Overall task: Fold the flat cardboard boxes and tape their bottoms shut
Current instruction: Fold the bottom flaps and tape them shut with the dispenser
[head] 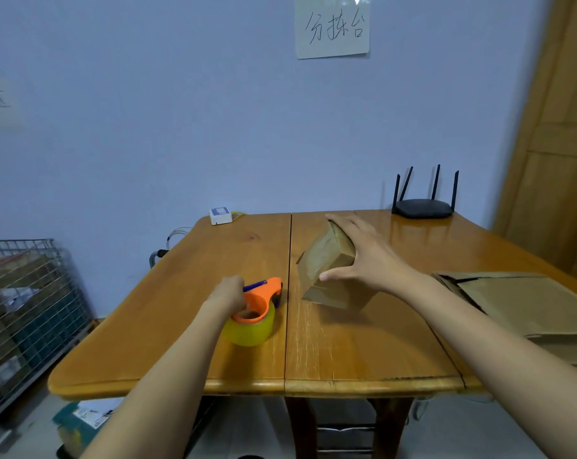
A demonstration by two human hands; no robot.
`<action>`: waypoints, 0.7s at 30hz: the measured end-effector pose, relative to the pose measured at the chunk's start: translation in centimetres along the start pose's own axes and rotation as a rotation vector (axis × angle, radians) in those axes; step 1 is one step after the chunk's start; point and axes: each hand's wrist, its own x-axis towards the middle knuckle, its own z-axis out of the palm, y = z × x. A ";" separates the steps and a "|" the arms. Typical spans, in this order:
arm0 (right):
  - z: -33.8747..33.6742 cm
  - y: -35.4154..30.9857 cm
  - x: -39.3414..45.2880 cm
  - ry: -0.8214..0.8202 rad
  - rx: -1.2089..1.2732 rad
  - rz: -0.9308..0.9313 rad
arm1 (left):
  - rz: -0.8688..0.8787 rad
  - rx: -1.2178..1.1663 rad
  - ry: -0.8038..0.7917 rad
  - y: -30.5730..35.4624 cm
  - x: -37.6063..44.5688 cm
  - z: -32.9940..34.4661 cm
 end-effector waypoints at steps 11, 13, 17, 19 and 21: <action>1.8 1.0 -0.2 0.027 -0.007 0.040 | 0.307 -0.365 0.188 4.4 -2.3 -2.2; 2.2 0.7 -0.1 0.034 -0.024 0.020 | 0.433 -0.723 0.222 7.0 -4.5 -2.6; 2.9 0.0 0.2 0.056 -0.049 -0.014 | 0.518 -0.972 0.247 10.2 -6.7 -1.5; 3.0 -0.3 0.2 0.078 -0.035 -0.033 | 0.525 -0.975 0.253 10.8 -6.4 -0.4; 2.8 -0.4 0.2 0.097 -0.038 -0.057 | 0.511 -1.007 0.206 11.1 -6.2 0.6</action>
